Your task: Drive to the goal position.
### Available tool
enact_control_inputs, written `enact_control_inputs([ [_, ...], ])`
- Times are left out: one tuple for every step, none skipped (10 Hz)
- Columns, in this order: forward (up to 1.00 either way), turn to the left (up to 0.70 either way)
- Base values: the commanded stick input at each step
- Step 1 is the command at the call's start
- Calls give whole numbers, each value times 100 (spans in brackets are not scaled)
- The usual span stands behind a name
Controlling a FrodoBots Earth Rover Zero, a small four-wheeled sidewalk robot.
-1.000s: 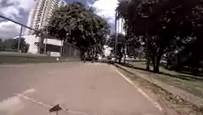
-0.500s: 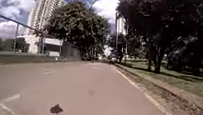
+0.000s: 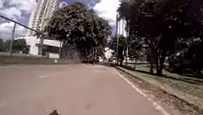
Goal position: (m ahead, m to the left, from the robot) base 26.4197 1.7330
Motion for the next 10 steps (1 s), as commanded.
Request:
enact_control_inputs([
  [70, 0],
  [70, 0],
  [70, 0],
  [70, 0],
  [70, 0],
  [70, 0],
  [70, 0],
  [70, 0],
  [70, 0],
  [70, 0],
])
